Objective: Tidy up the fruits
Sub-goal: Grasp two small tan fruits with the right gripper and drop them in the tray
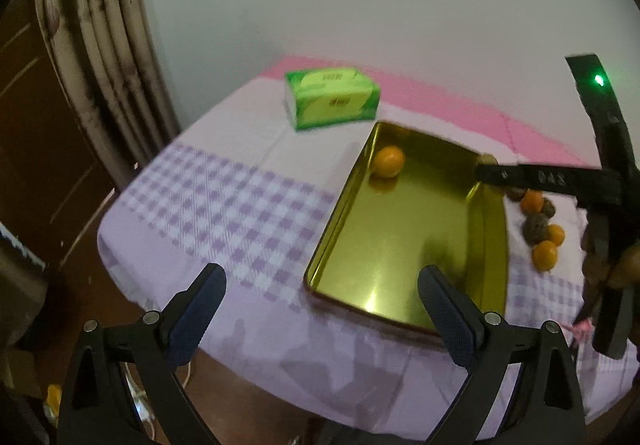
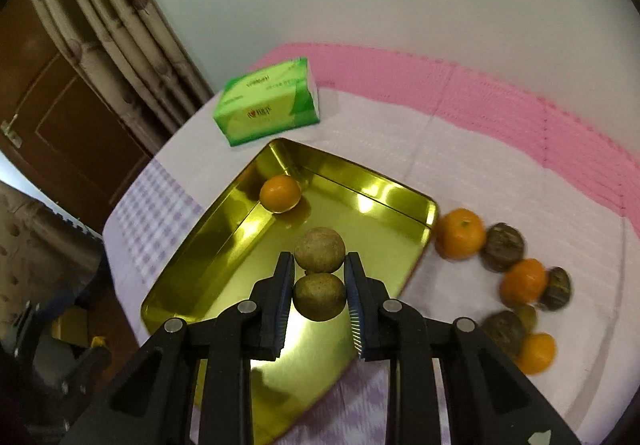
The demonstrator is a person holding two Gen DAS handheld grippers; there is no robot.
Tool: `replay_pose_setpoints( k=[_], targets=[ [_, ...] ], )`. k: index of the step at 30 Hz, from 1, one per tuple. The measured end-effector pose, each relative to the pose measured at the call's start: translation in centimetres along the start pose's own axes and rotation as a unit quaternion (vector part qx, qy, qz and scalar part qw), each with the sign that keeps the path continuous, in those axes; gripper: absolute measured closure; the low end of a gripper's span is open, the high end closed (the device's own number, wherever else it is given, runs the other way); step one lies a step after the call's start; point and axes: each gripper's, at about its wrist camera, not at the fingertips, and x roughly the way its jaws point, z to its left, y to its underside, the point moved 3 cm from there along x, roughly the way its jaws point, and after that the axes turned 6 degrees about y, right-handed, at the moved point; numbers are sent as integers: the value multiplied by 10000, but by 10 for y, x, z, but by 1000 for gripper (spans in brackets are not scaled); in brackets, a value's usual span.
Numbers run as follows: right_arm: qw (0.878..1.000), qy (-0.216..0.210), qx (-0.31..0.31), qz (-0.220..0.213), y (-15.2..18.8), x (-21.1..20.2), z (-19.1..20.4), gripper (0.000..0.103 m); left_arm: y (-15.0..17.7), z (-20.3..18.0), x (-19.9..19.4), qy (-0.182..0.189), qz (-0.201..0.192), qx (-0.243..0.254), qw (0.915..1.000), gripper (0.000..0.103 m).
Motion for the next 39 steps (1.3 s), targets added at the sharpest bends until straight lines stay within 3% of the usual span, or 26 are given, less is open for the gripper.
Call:
replay_pose_setpoints(
  k=[9,12,18,30,39],
  targets=[
    [9987,377,186,279,-12,43,2,79,5,9,20,-141,467,-84,9988,7],
    [9977,511,285,337,-17,54,-3,79,7,12,25,-35,610,-180,9980,7],
    [9959,673,452,410,-28,66,-11,79,7,8,34,-73,787,-13,9969,7],
    [9969,519,530,275,-38,71,-7,77,6,16,45,-123,1014,-110,9947,7],
    [9969,179,709,-290,-33,23,-4,73,8,6,40,-198,921,82,9955,7]
  ],
)
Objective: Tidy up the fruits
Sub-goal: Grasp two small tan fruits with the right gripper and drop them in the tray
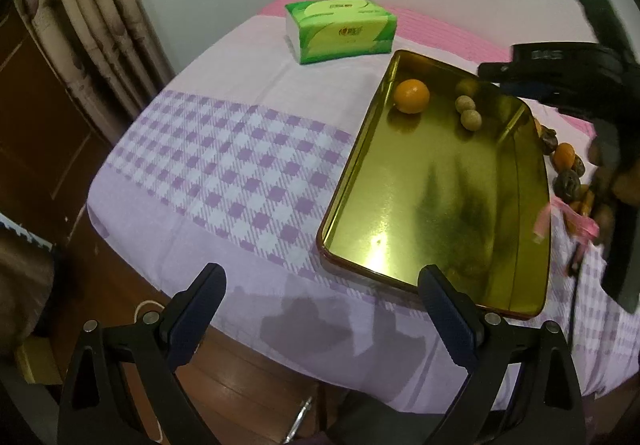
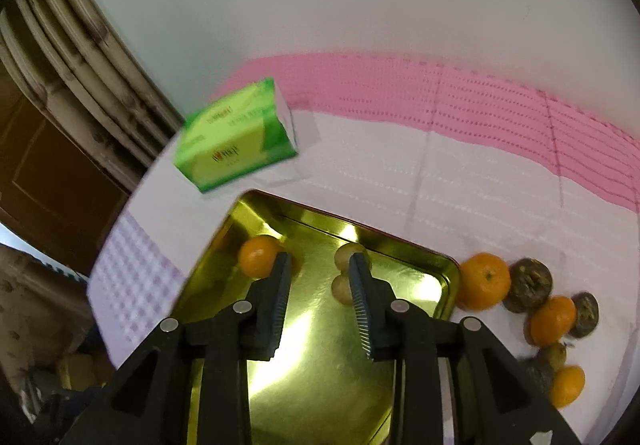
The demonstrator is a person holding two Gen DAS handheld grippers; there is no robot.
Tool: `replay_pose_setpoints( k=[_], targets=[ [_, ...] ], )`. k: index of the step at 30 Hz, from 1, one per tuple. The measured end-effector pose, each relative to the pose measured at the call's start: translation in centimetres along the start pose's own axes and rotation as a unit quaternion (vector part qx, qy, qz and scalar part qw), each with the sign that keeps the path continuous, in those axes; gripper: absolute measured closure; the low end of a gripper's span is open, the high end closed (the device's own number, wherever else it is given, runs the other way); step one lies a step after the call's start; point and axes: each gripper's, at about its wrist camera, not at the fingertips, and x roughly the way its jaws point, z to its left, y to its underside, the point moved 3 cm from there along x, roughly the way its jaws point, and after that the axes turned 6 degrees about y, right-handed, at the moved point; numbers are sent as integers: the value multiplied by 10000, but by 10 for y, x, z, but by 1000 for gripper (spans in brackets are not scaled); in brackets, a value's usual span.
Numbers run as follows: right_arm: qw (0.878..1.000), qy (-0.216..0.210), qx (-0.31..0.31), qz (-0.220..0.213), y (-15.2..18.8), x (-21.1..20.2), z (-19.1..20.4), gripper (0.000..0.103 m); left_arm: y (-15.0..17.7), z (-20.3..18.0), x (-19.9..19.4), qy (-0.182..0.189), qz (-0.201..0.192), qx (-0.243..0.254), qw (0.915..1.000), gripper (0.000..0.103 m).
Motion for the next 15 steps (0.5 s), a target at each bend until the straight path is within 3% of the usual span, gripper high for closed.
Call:
replay_pose_setpoints(
  k=[8,15],
  targets=[
    [9977,124,18,-665,51,-79,-25,61,3,-16,-15,-58,-243,323,9992,7],
    [9942,725,66,-795,113,-133,-65,50,8,-36,-31,-78,-558,661,9962,7]
  ],
)
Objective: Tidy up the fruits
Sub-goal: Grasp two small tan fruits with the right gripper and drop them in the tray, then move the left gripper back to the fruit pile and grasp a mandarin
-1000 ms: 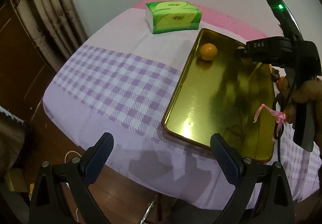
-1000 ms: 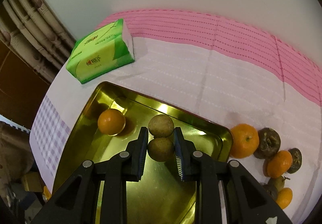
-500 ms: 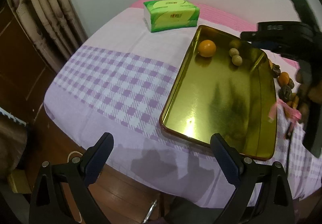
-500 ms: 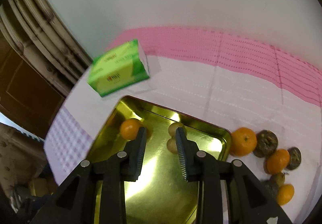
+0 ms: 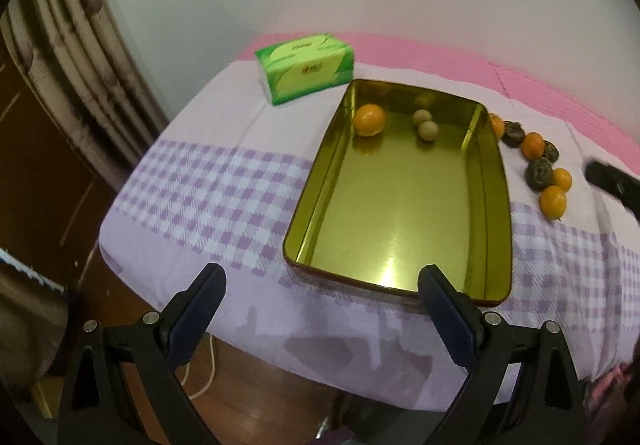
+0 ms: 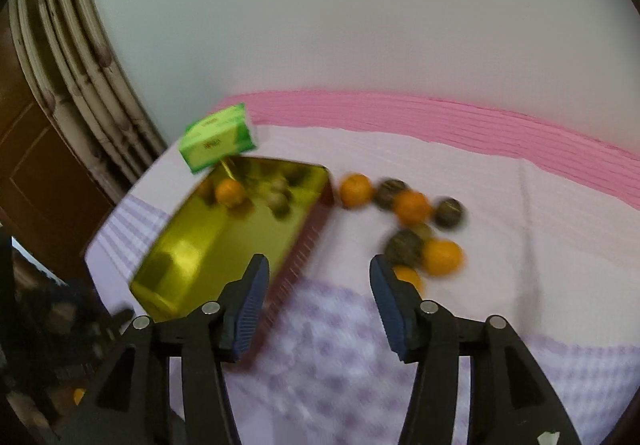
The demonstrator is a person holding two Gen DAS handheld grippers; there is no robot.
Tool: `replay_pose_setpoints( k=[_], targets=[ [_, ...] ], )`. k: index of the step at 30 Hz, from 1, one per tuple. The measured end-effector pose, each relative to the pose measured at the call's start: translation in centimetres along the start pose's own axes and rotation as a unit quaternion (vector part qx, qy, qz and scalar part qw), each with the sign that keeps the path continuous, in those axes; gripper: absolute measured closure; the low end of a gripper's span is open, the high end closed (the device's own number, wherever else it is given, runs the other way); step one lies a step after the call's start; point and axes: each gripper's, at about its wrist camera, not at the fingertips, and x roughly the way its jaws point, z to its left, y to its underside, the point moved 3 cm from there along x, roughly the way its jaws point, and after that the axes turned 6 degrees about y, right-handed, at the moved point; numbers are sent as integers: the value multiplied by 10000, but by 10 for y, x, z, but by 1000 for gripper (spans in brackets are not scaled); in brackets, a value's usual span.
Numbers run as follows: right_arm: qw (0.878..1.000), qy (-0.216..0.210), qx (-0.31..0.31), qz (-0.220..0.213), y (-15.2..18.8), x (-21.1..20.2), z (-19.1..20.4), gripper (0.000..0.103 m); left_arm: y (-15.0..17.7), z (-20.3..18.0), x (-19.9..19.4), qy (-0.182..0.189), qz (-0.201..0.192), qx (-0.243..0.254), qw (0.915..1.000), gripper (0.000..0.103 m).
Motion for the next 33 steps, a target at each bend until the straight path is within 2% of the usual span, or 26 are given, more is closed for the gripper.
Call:
replay_pose_setpoints(
  k=[3,8,13,18,25,33],
  targets=[
    [9997,227,-35,-60,19,-21,-18,39,3,-7,-4,40,-61,75,9999,7],
    [9985,529,-81,-80,48,-40,-42,39,8,-19,-8,-10,-148,255,9996,7],
    [9979,617,191,76,81,-46,-66,39,6,-23,-11,-40,-290,286,9992,7],
    [9971,726,54,208,112,-48,-71,39,7,-25,-11,-33,-255,302,9992,7],
    [9980,551,252,171,132,-50,-78,39,9,-31,-9,-182,-347,449,9982,7],
    [9990,341,294,72,141,-46,-87,39,17,-52,2,-559,-464,1012,9922,7]
  ],
)
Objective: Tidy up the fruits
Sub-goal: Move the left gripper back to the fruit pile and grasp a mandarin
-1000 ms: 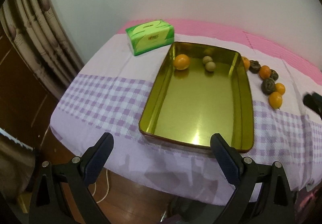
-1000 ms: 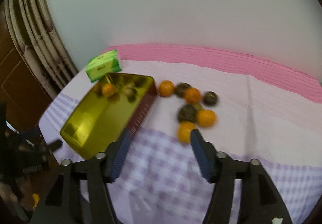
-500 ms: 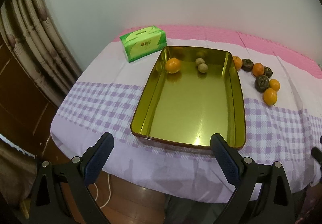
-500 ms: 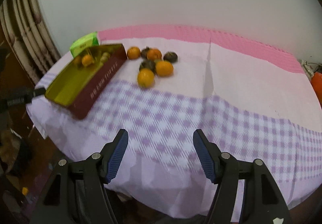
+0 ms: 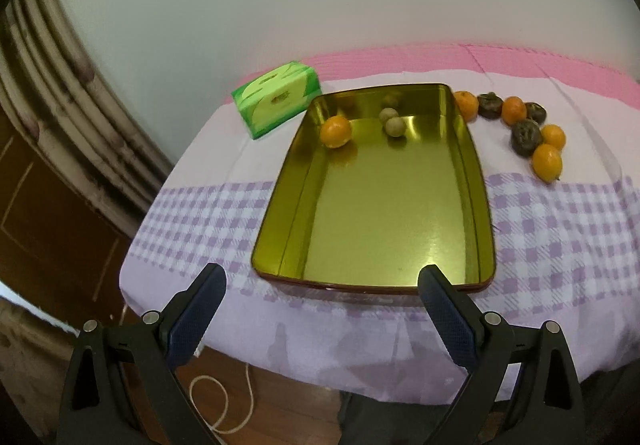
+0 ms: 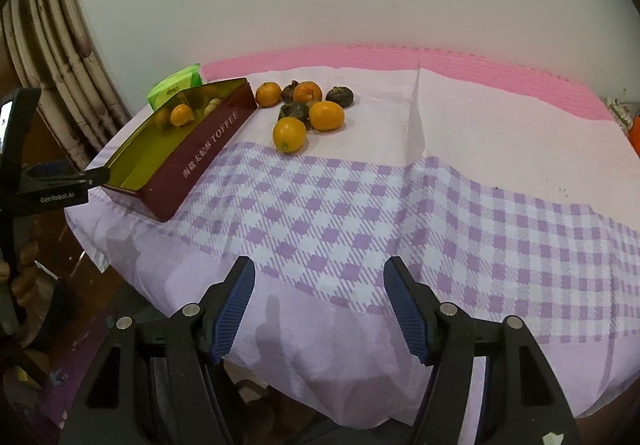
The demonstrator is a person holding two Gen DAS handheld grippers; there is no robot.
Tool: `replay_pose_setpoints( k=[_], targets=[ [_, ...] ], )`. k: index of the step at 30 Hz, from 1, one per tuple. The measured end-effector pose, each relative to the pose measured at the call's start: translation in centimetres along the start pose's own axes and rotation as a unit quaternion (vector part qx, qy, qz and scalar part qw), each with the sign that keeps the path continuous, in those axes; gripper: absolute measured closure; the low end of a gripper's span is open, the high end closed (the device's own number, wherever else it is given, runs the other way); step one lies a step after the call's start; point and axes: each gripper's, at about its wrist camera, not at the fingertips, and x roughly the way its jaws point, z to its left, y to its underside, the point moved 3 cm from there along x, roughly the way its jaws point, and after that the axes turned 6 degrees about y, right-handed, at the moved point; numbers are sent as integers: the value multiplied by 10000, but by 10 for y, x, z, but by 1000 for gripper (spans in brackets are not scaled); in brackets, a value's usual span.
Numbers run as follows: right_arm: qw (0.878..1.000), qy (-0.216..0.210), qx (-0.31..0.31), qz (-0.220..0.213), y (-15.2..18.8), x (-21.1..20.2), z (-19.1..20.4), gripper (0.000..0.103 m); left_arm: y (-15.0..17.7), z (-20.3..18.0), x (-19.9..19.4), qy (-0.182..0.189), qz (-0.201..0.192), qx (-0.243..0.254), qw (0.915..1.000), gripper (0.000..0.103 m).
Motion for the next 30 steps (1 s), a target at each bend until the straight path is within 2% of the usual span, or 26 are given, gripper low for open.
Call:
replay_pose_setpoints(
  k=[2,8,11,14,18,21,24,26,30],
  targets=[
    [10000,-43,80,-11,4,0,-6,39,0,-6,-2,-118,-75,121,9998,7],
    [9979,-166,624,50,7,3,-34,39,-9,-32,-10,-161,-174,473,9986,7],
    [9971,-196,728,-61,-1,-6,-41,39,-21,-49,-18,139,-258,618,9977,7],
    [9965,-252,752,-248,-11,-17,-44,39,-37,-73,-26,779,-340,913,9922,7],
    [9943,-445,875,-427,-21,-32,-49,38,-61,-111,-28,1866,-199,1226,9746,7],
    [9931,-541,940,-453,-25,-37,-52,38,-77,-140,-20,2523,53,1228,9598,7],
    [9917,-627,1035,-434,-29,-39,-57,33,-90,-166,6,2791,445,1101,9529,7],
    [9903,-672,1127,-464,-31,-42,-61,31,-95,-178,25,2758,651,1048,9533,8],
    [9875,-721,1299,-519,-33,-45,-71,29,-95,-191,60,2690,1053,936,9528,22]
  ],
)
